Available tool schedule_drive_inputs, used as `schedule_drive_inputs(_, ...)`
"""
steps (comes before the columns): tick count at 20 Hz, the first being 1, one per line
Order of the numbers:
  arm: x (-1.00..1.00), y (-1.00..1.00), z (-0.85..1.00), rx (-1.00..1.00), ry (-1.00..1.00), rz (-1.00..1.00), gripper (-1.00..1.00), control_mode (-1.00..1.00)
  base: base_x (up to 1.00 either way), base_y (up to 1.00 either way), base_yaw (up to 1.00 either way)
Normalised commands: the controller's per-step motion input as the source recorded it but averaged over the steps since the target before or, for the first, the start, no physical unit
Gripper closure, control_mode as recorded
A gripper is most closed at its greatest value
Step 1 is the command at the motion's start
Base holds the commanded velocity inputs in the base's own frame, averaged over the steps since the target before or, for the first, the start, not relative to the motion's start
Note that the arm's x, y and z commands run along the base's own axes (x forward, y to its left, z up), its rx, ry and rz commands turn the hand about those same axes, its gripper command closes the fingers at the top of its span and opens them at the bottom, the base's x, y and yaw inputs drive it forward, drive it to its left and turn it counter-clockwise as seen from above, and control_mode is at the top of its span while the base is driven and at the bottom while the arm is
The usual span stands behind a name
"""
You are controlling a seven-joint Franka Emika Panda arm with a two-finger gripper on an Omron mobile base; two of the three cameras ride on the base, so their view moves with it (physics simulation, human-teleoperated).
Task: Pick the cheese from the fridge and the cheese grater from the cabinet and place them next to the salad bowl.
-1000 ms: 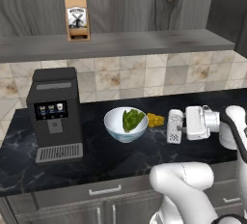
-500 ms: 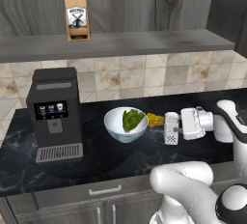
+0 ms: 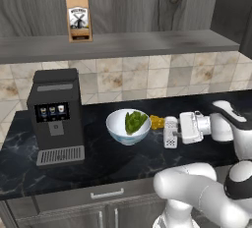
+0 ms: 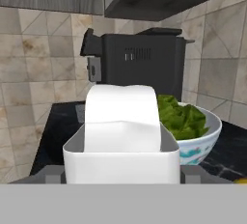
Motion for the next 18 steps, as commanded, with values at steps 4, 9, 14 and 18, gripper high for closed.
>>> schedule_drive_inputs(4,0.33,0.00,-0.08,0.00,-0.05,0.01,1.00,-1.00,0.00,0.00,0.00)
schedule_drive_inputs(9,0.28,0.01,-0.16,0.00,-0.01,0.02,1.00,-1.00,0.00,0.00,0.00)
schedule_drive_inputs(14,0.22,0.13,-0.18,0.00,0.00,0.05,1.00,-1.00,0.00,0.00,0.00)
schedule_drive_inputs(18,0.33,0.14,-0.14,0.00,0.00,0.02,1.00,-1.00,0.00,0.00,0.00)
